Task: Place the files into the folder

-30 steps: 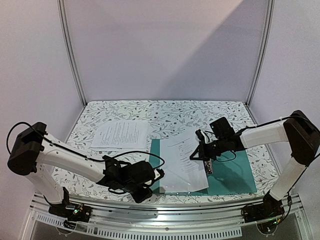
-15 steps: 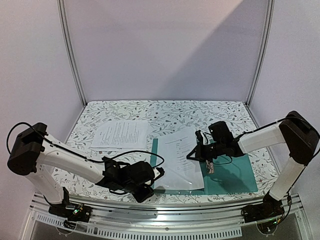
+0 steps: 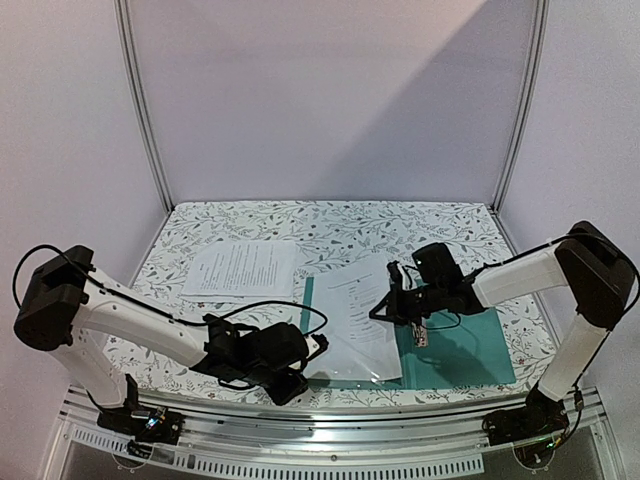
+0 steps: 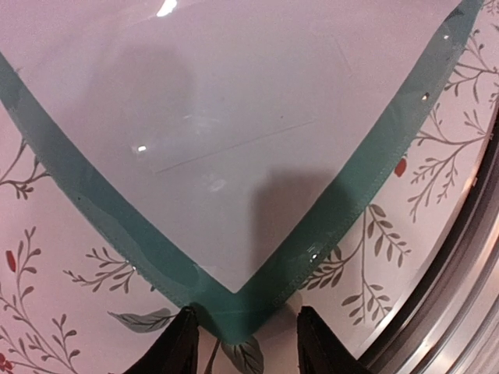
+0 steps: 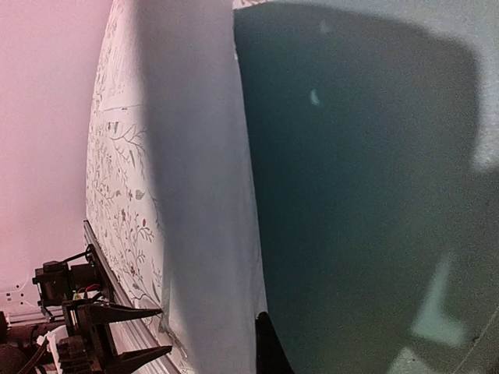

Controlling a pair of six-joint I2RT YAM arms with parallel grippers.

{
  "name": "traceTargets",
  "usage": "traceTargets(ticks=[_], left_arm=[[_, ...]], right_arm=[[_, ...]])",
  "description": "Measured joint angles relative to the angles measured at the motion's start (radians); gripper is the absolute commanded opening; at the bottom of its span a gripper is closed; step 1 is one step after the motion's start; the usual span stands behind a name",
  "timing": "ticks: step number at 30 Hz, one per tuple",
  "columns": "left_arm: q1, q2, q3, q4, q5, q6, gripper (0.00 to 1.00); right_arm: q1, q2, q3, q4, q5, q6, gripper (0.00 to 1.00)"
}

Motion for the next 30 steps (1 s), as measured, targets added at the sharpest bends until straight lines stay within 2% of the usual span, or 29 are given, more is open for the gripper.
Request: traceTargets(ticks=[7,30], left_arm=[[0.0,-0.002,-0.006,0.01,0.0,-0.004,0.44],[0.0,-0.003,-0.013,0.031,-0.003,-0.023,0.44]], right_arm=[[0.048,0.047,0.067,-0.031,-0.007,-0.035,0.0],[0.053,0.052,0.073,-0.116,0.017,-0.024,0.0]])
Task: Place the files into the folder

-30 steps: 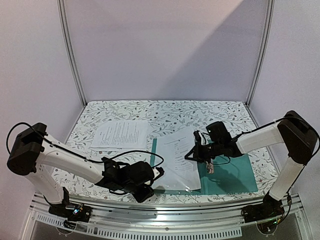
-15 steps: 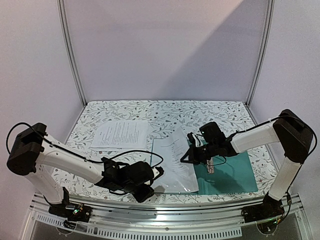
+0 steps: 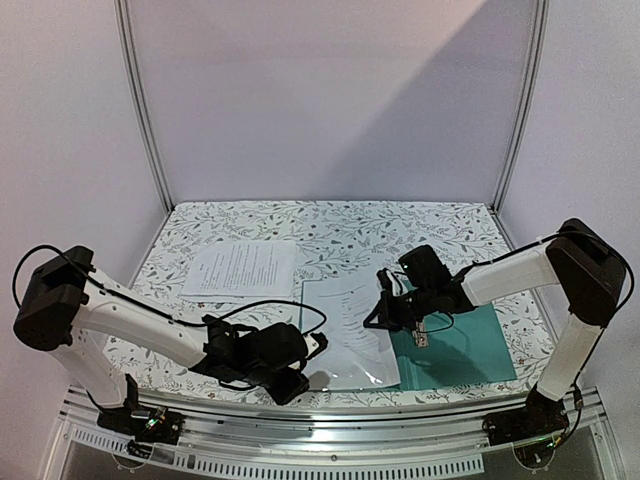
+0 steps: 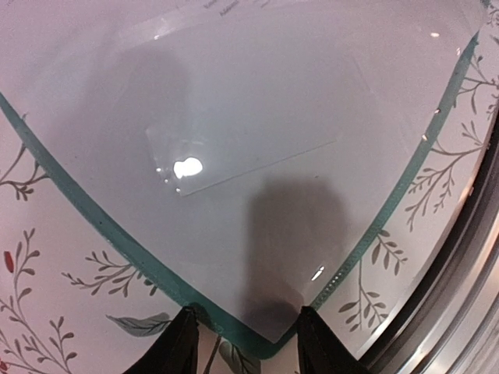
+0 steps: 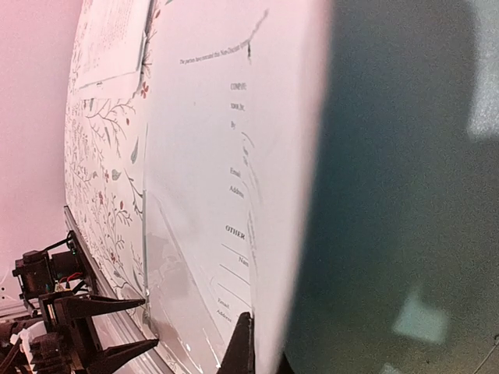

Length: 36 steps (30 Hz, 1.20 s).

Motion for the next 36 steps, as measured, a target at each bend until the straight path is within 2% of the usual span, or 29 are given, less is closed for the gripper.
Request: traceTargets(ticks=[7,15,21,27,36], left_arm=[[0.0,0.001,0.0,0.002,0.0,-0.001,0.46],[-0.005,-0.004,0.0,0.007,0.007,0.005,0.6],[-0.006,-0.089,-0.054,-0.038,0.005,0.001,0.65],[-0.006,-0.211,-0.129,-0.052,0.027,-0.014,0.63],[-0.033,-0.118,-0.093,-0.045,0.037,0.01,0.5]], right_arm=[[0.003,0.0,-0.008,0.026,0.0,0.045,0.0],[0.01,0.0,-0.032,0.043,0.022,0.068,0.0],[0.01,0.0,-0.019,0.03,0.035,0.058,0.0],[0.01,0.0,-0.015,0.029,0.038,0.051,0.0],[0.01,0.0,-0.029,0.069,0.03,0.08,0.0]])
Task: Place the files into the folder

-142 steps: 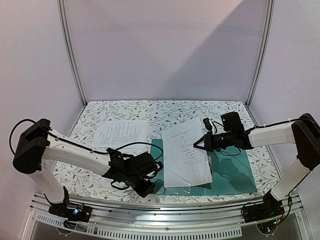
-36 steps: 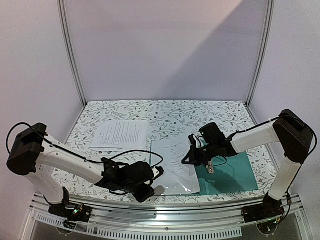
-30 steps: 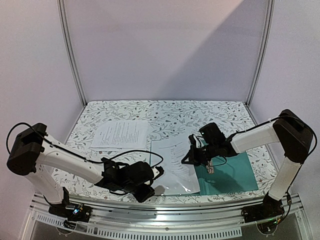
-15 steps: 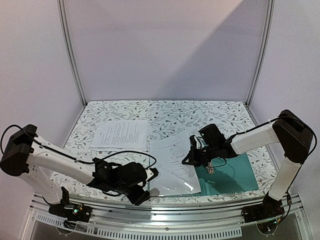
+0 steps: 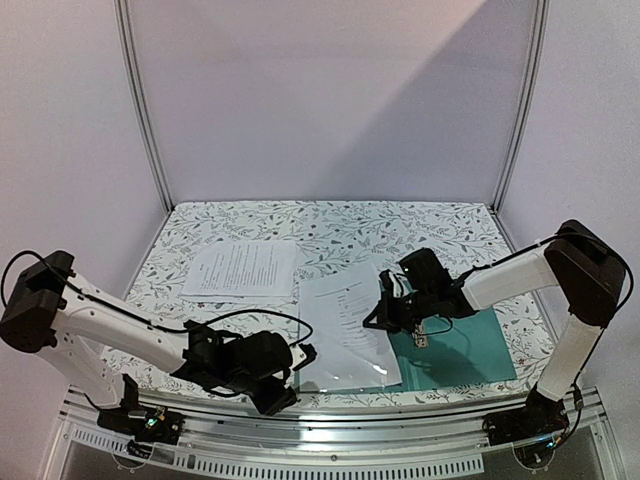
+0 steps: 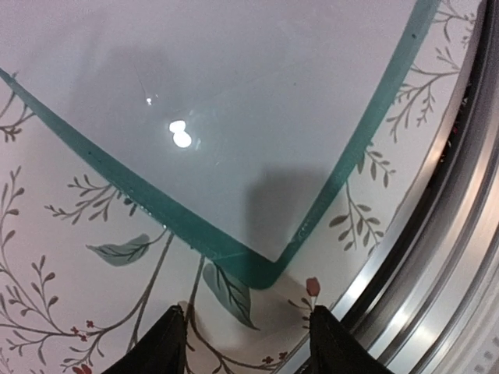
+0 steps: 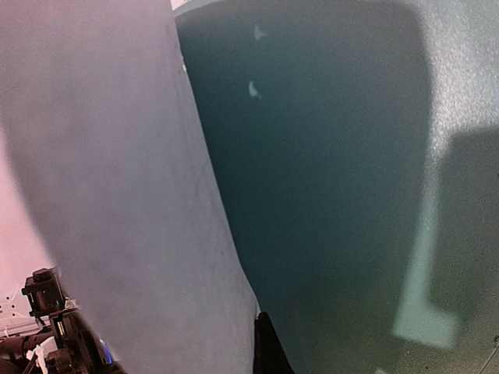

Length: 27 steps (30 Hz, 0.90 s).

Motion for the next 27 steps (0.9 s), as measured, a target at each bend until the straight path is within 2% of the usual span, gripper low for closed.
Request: traceTargets(ticks=[6,27], left_arm=[[0.0,0.047,0.029,0.027,-0.033,0.014,0.42],[0.0,0.071,0.034,0.081,-0.045,0.014,0.4]], right_arm=[[0.0,0.0,-0.012,0.02,-0.001,0.032,0.0],[0.032,-0.005,-0.019,0.003,0.025,0.081,0.0]])
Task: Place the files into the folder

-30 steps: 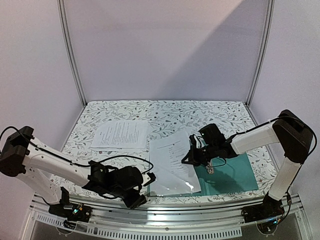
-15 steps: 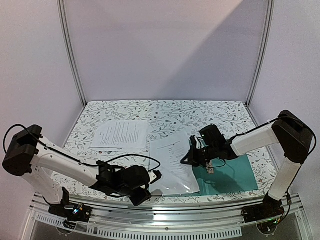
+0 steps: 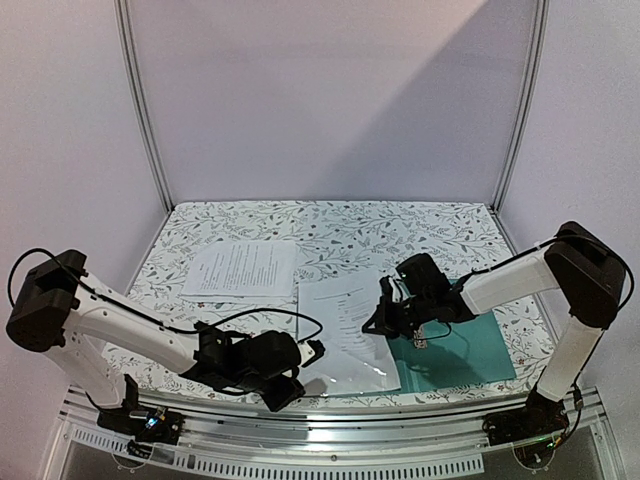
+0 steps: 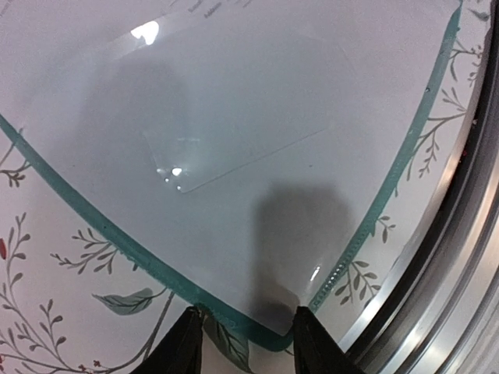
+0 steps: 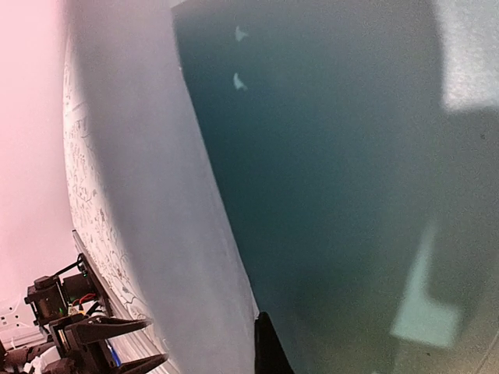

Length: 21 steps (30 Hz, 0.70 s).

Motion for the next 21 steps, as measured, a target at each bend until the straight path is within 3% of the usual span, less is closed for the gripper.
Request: traceTargets(ticks=[21], left_arm=[[0.0,0.002,-0.006,0.023,0.0,-0.006,0.42]], right_arm=[[0.003,0.006,0.004,-0.039,0.009,-0.008,0.0]])
